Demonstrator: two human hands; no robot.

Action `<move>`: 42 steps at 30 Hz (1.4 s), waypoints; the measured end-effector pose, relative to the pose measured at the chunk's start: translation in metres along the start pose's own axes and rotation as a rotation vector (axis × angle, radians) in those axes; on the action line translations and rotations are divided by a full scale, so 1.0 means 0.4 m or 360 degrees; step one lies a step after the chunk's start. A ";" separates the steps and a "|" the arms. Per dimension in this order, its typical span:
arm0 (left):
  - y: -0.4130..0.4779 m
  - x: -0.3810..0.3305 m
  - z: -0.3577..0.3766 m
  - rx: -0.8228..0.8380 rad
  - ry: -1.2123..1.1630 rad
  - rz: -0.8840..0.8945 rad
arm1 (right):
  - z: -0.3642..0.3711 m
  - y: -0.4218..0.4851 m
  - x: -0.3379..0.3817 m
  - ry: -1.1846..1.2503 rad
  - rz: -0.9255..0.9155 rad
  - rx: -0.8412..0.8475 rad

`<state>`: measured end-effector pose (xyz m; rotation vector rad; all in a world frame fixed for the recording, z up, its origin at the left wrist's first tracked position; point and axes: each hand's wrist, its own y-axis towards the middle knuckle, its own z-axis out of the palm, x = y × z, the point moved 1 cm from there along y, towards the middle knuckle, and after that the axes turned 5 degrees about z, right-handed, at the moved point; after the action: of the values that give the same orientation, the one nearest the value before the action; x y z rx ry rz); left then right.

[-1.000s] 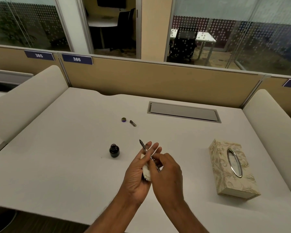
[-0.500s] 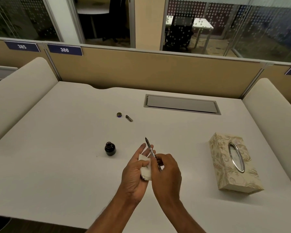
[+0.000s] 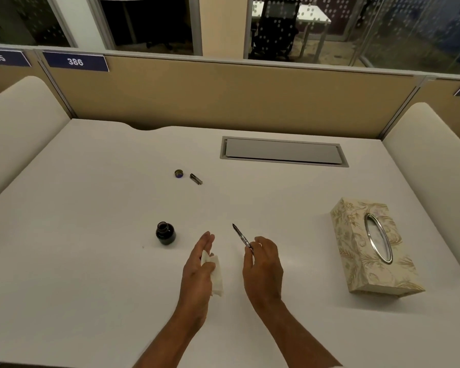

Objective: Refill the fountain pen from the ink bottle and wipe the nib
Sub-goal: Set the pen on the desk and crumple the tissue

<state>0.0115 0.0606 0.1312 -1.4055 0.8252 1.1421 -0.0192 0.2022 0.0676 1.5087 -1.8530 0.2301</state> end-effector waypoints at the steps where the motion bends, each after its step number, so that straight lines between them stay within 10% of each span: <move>1: 0.002 0.002 -0.002 0.0015 0.0057 0.0040 | 0.011 0.002 -0.011 -0.0038 -0.0020 0.0009; 42: 0.041 0.078 -0.045 0.0478 0.0693 0.0492 | 0.129 -0.070 -0.100 -0.0527 -0.0150 0.0200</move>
<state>0.0087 0.0436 0.0956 -1.3162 1.5010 0.8949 -0.0135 0.1964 -0.0029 1.8036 -2.0464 0.0538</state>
